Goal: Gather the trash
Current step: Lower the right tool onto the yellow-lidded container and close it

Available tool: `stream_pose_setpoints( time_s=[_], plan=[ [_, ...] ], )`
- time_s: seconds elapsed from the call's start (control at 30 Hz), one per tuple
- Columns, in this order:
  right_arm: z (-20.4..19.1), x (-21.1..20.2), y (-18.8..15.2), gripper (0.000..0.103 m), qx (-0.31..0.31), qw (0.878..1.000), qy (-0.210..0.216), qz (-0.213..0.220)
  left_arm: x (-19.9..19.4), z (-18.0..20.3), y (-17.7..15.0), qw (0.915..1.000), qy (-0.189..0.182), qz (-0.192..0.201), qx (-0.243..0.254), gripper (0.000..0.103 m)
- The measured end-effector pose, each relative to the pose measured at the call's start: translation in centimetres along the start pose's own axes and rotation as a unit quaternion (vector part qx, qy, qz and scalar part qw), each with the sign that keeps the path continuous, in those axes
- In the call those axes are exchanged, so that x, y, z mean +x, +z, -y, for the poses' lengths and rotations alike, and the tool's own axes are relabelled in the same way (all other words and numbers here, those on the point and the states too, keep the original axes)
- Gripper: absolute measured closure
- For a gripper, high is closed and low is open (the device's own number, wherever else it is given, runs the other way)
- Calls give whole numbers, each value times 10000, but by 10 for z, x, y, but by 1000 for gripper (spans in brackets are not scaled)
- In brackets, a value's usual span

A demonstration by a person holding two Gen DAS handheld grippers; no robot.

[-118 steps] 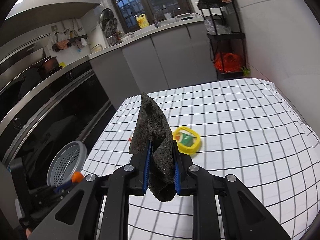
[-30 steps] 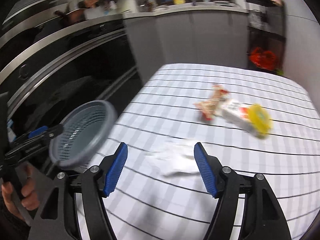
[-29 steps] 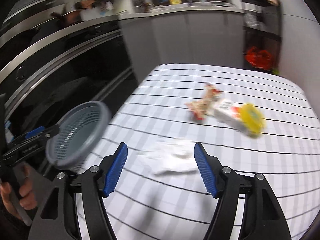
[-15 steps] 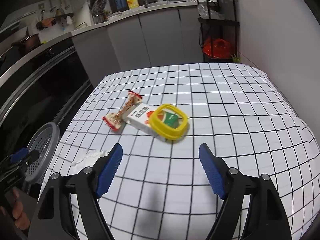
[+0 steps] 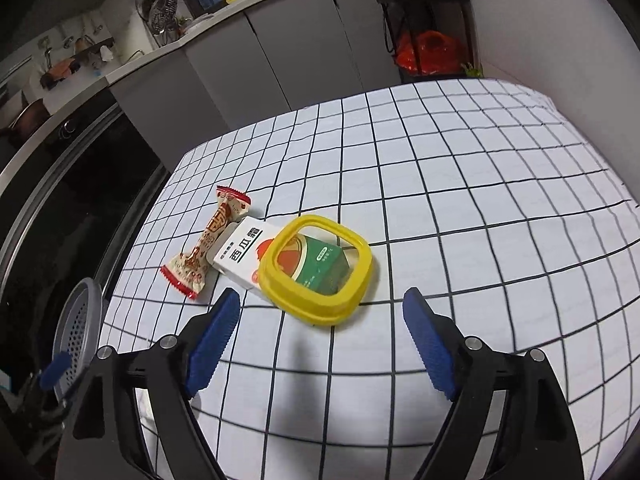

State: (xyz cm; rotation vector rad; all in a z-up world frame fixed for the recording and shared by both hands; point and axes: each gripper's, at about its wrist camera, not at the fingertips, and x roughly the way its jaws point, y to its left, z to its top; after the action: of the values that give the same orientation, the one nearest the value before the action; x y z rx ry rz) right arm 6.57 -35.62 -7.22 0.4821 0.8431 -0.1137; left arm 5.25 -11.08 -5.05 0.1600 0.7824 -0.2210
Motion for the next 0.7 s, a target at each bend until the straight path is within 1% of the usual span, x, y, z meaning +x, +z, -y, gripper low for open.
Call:
stream_pose_setpoints(
  time_s=[0.2, 0.37, 0.5, 0.6, 0.63, 0.67, 0.7],
  plan=[
    [1, 21, 8, 23, 238, 9995, 76, -175, 3, 2, -2, 9999, 61, 8, 87, 24],
    [0, 33, 10, 23, 282, 9993, 24, -249, 6, 3, -2, 9999, 38, -46, 91, 24],
    [-5, 38, 11, 23, 226, 9995, 63, -222, 7, 1, -3, 9999, 40, -53, 92, 24],
    [-10, 38, 12, 24, 85, 9999, 5, -113, 8, -1, -3, 9999, 41, -77, 72, 24],
    [-11, 38, 12, 25, 59, 9999, 35, -83, 8, -2, -3, 9999, 44, -84, 64, 24],
    [-12, 38, 12, 32, 37, 10000, 39, -70, 8, -2, -4, 9999, 42, -89, 57, 24],
    [-13, 37, 13, 32, 20, 10000, 50, -65, 8, -3, -4, 9999, 32, -92, 51, 24]
  ],
)
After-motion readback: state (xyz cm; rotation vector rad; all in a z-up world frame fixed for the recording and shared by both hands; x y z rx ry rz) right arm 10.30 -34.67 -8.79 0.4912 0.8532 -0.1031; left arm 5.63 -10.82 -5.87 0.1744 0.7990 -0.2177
